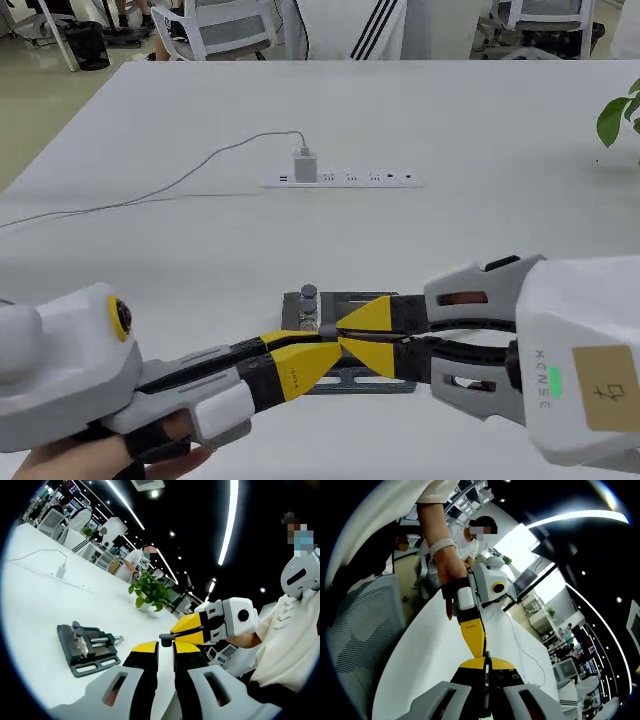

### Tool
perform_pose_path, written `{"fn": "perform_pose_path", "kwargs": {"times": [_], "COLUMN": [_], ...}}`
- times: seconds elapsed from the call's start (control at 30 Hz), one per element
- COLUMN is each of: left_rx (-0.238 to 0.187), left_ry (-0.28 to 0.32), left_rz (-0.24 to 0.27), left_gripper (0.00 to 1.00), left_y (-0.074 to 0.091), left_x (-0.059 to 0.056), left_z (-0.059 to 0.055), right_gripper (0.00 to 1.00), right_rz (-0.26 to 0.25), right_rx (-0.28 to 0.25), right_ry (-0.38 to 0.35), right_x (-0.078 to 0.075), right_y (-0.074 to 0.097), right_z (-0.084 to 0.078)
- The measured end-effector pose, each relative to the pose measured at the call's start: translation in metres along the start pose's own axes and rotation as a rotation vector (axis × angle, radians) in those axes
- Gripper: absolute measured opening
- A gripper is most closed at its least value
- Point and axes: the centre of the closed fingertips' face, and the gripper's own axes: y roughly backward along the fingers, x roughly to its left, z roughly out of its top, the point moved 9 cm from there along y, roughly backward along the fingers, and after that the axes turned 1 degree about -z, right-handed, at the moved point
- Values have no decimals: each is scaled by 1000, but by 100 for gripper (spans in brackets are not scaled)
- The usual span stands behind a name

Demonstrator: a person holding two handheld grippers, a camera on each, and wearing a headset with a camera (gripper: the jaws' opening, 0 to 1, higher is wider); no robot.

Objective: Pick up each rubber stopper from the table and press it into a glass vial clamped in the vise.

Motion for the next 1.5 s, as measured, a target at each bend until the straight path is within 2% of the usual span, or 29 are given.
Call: {"fn": "perform_pose_path", "kwargs": {"times": [0.23,0.3,0.33,0.37,0.63,0.8,0.9,0.97,1.07,1.23,1.3,1.4,1.47,1.5], "left_rx": [10,16,23,39,50,50,48,46,47,59,79,104,141,151], "left_ry": [9,-2,-39,-41,-43,-43,-44,-44,-50,-72,-99,-128,-171,-180], "left_rz": [-16,-19,-18,-16,-10,-5,6,14,29,46,54,53,56,55], "left_gripper": [5,4,4,4,3,3,3,3,3,3,3,3,3,3], "left_y": [0,1,1,1,3,3,4,7,9,11,12,12,13,12], "left_x": [0,-1,0,-1,-1,1,3,6,9,10,10,8,8,8], "left_z": [-2,-3,-3,-4,-7,-7,-7,-7,-6,-7,-8,-9,-11,-11], "right_gripper": [0,0,0,0,0,1,20,29,38,46,52,53,56,56], "right_rz": [19,24,27,38,47,43,34,26,37,103,132,172,214,214], "right_rx": [-17,-20,-20,-16,-16,-7,2,9,-5,0,1,-1,8,8], "right_ry": [-13,-16,-19,-11,-28,-86,-104,-143,-201,-305,-341,-363,-409,-414], "right_x": [1,2,3,4,8,5,3,1,1,6,9,13,15,15], "right_y": [1,1,1,0,0,0,-1,0,0,-2,-3,-3,-3,-4], "right_z": [0,0,0,0,-2,-4,-7,-9,-10,-14,-15,-16,-17,-17]}}
